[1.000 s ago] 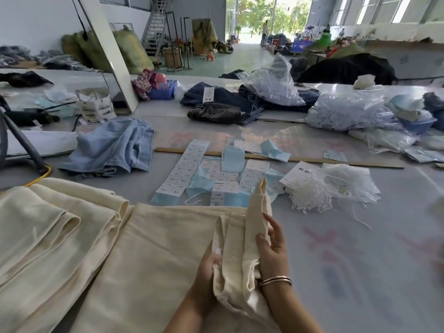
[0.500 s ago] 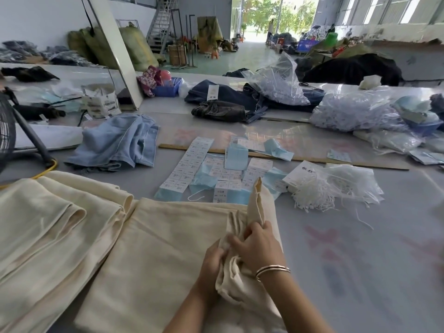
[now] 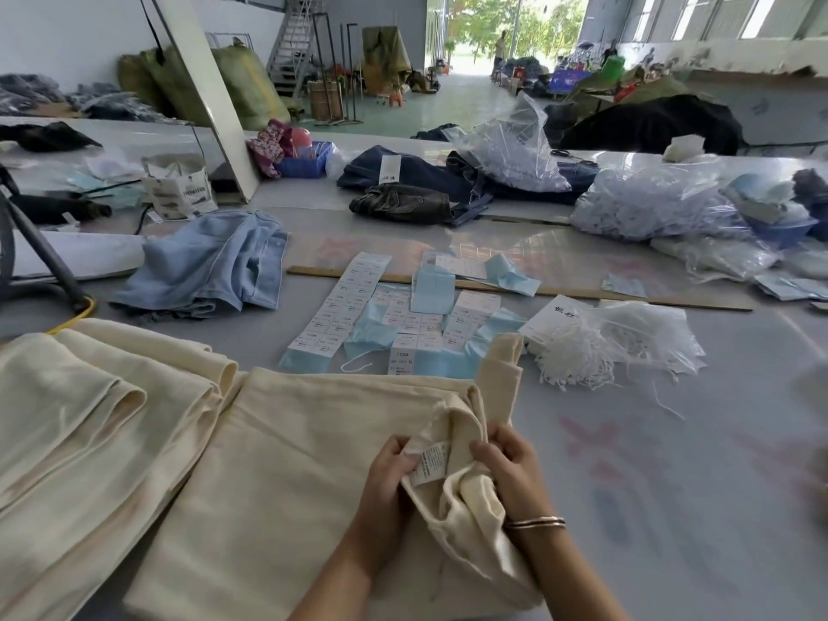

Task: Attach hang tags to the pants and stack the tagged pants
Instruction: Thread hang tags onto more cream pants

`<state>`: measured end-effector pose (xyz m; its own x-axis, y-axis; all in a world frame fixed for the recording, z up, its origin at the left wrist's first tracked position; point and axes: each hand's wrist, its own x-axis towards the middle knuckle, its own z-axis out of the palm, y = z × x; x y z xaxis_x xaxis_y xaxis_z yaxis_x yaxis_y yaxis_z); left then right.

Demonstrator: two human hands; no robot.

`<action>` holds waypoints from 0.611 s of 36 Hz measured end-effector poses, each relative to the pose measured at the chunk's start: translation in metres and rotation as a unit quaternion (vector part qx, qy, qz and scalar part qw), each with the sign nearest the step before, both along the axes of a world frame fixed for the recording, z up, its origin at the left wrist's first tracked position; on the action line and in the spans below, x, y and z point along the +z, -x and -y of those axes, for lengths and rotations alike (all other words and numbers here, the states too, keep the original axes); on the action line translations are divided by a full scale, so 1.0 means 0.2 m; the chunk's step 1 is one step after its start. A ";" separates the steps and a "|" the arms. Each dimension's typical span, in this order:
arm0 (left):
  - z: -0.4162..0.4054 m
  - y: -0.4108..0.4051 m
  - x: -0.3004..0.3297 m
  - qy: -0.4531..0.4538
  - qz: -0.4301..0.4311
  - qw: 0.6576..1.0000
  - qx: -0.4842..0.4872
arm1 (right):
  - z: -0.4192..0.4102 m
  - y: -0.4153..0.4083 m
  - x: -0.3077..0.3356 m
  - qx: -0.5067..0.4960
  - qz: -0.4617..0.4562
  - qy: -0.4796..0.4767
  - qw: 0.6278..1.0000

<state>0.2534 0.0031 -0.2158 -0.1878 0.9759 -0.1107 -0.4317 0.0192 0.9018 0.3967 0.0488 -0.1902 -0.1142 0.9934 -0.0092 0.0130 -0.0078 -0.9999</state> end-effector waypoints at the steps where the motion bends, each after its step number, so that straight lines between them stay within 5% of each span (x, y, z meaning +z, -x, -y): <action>1: 0.00 0.00 0.00 -0.001 0.004 1.000 -0.005 | 0.00 -0.01 0.00 0.006 -0.010 0.004 1.000; 22: 0.05 0.02 0.01 0.014 -0.005 0.998 -0.064 | -0.07 -0.06 -0.04 0.025 -0.114 0.059 0.991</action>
